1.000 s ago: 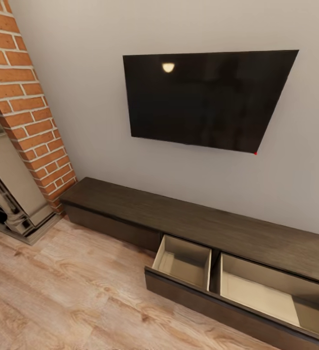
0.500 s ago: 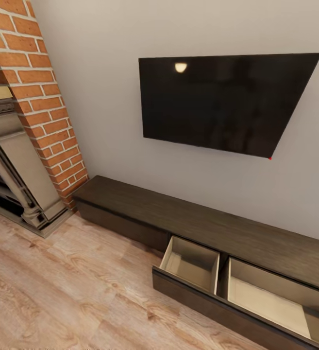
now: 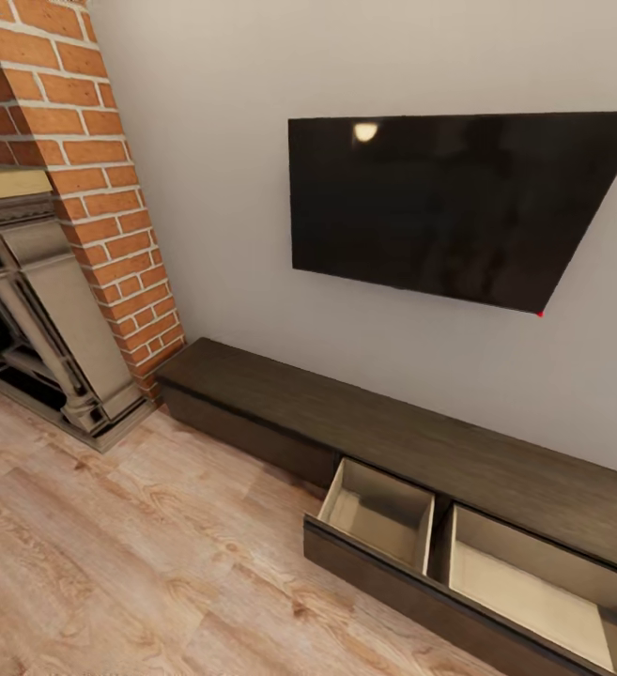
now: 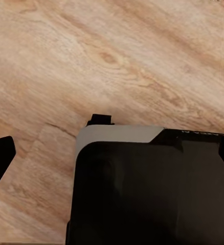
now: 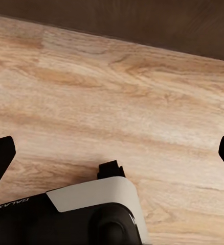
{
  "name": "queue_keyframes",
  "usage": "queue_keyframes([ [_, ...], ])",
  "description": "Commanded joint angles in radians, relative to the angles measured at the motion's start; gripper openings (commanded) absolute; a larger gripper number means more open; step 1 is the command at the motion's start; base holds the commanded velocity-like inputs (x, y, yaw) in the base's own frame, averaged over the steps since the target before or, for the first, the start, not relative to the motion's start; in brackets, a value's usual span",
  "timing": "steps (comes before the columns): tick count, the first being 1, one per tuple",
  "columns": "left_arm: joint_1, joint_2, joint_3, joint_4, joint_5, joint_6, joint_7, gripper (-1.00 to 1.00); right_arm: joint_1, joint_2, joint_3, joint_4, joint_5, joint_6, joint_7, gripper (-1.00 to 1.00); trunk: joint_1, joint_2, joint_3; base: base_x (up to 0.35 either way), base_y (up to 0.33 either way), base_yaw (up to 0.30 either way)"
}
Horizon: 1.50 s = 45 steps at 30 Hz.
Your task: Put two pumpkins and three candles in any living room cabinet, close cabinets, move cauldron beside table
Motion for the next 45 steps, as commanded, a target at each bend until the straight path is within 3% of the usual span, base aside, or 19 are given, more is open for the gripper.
queue_keyframes([
  [1, 0.000, 0.001, -0.006, -0.003, 0.010, 0.003, 0.009, 1.00, 0.000, -0.001, 0.009, 0.001, -0.010, -0.004, -0.007, 1.00, -0.004, 0.006, 0.002, 0.000, 0.000, 0.232],
  [18, 0.000, -0.005, -0.006, 0.008, 0.011, -0.012, 0.017, 1.00, 0.000, 0.008, 0.051, 0.023, -0.007, -0.005, -0.006, 1.00, -0.069, 0.125, 0.056, 0.000, 0.054, 0.283],
  [36, 0.000, -0.004, -0.009, 0.000, 0.010, -0.030, 0.018, 1.00, 0.000, 0.013, 0.053, 0.023, -0.007, -0.005, -0.006, 1.00, -0.069, 0.125, 0.056, 0.000, 0.002, 0.293],
  [45, 0.002, -0.004, -0.018, -0.004, 0.004, -0.079, 0.020, 1.00, 0.000, 0.015, 0.054, 0.023, -0.006, -0.005, -0.006, 1.00, -0.069, 0.125, 0.056, -0.104, 0.000, 0.293],
])
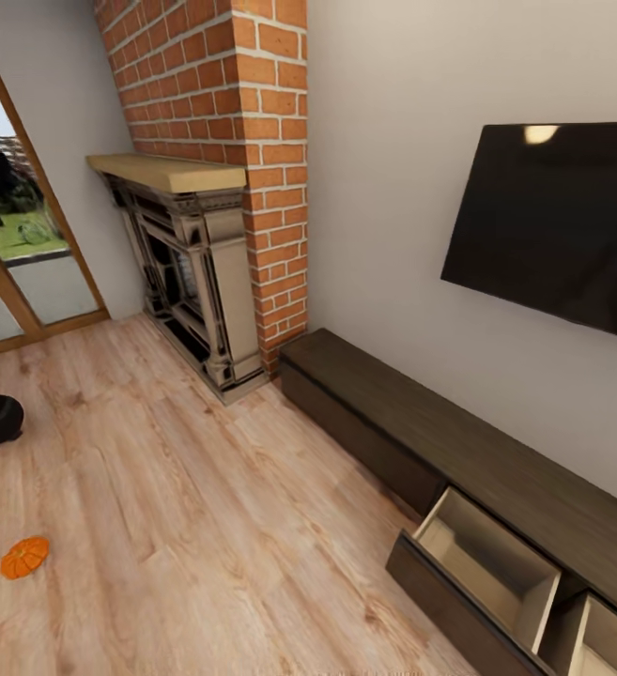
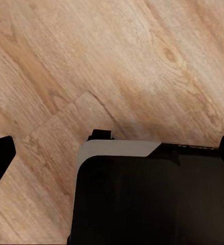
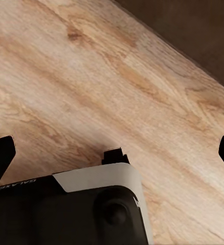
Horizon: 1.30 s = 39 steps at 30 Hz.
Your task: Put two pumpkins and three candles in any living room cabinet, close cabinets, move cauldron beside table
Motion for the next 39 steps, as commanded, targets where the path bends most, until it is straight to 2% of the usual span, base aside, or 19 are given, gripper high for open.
queue_keyframes([
  [1, 0.000, 0.001, -0.007, -0.001, 0.010, -0.004, 0.008, 1.00, 0.000, 0.001, 0.009, 0.000, -0.010, -0.004, -0.006, 1.00, 0.000, -0.001, -0.001, -0.291, 0.000, 0.286],
  [5, 0.000, 0.001, -0.007, -0.001, 0.009, -0.005, 0.007, 1.00, 0.000, 0.007, 0.013, 0.000, -0.009, -0.004, -0.006, 1.00, 0.000, -0.001, -0.001, -0.310, -0.014, 0.209],
  [11, 0.000, 0.001, -0.007, -0.001, 0.009, -0.006, 0.008, 1.00, 0.000, 0.011, 0.047, 0.000, -0.008, -0.004, -0.006, 1.00, 0.000, -0.001, -0.001, -0.245, -0.073, 0.058],
  [26, 0.000, 0.001, -0.008, 0.000, 0.009, -0.006, 0.007, 1.00, 0.000, 0.010, 0.055, -0.002, -0.008, -0.004, -0.006, 1.00, 0.000, -0.001, -0.001, -0.026, -0.007, 0.017],
  [39, 0.000, 0.001, -0.010, 0.000, 0.009, -0.006, 0.006, 1.00, 0.000, 0.011, 0.057, -0.002, -0.008, -0.004, -0.006, 1.00, 0.000, -0.001, -0.001, 0.000, -0.079, 0.258],
])
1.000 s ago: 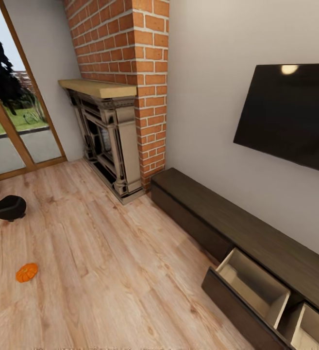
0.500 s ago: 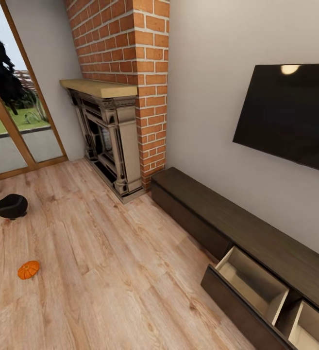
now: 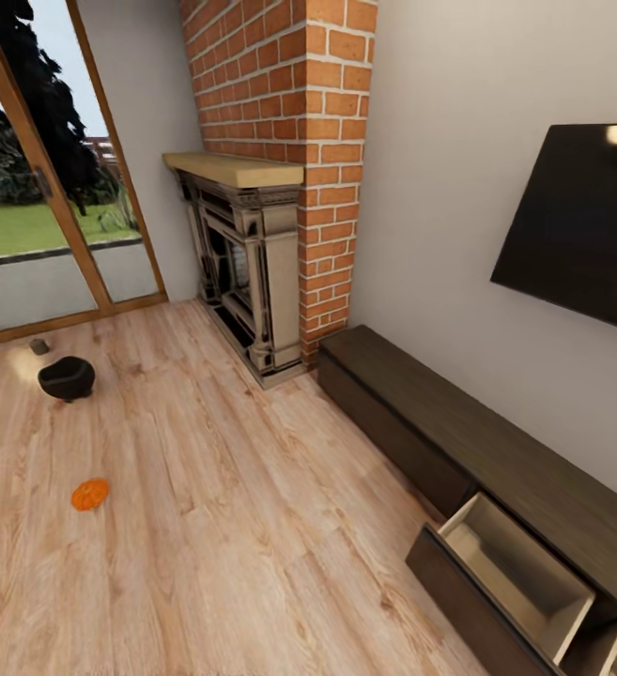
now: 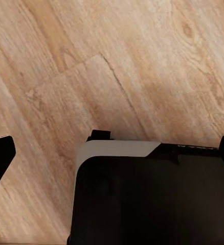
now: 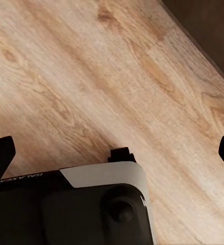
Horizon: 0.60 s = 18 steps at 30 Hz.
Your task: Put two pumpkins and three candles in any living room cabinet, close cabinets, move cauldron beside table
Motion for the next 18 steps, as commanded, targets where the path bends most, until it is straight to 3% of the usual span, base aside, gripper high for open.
queue_keyframes([
  [1, 0.000, 0.001, -0.007, -0.001, 0.011, -0.003, 0.008, 1.00, 0.000, -0.001, 0.009, 0.000, -0.010, -0.004, -0.006, 1.00, 0.000, -0.001, -0.001, 0.005, -0.037, 0.289],
  [18, 0.000, 0.001, -0.007, 0.001, 0.011, -0.004, 0.006, 1.00, 0.000, 0.000, 0.010, 0.000, -0.009, -0.004, -0.006, 1.00, 0.000, -0.001, -0.001, 0.020, -0.006, 0.291],
])
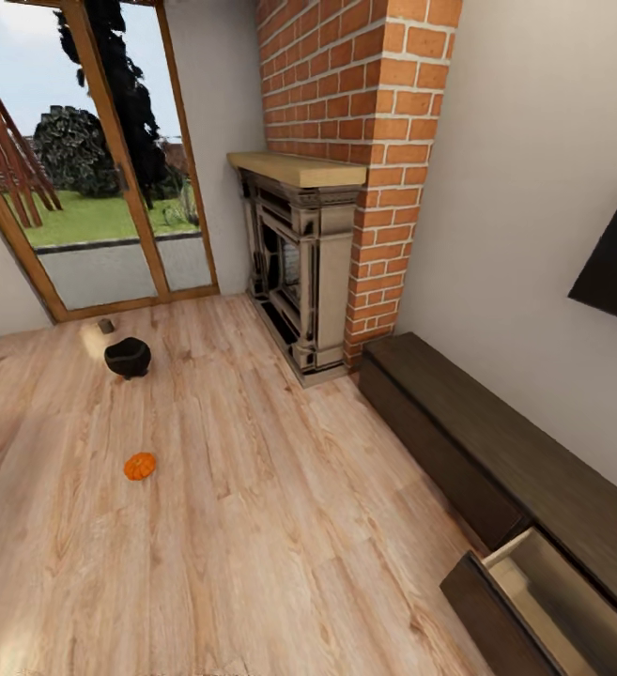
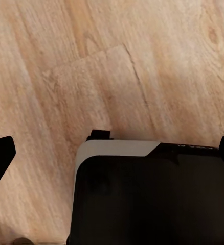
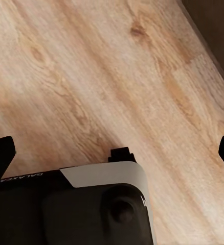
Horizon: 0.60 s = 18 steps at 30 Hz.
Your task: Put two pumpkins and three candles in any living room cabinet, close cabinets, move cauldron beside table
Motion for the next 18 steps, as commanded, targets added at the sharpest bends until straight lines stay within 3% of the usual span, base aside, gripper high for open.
queue_keyframes([
  [1, 0.000, 0.001, -0.007, -0.001, 0.010, -0.003, 0.008, 1.00, 0.000, -0.001, 0.009, 0.000, -0.010, -0.004, -0.006, 1.00, 0.000, -0.001, -0.001, 0.033, 0.005, 0.290],
  [18, 0.000, 0.001, -0.008, 0.008, 0.009, -0.003, 0.008, 1.00, 0.000, -0.001, 0.009, -0.001, -0.010, -0.004, -0.006, 1.00, 0.000, -0.001, 0.017, 0.180, 0.022, 0.224],
])
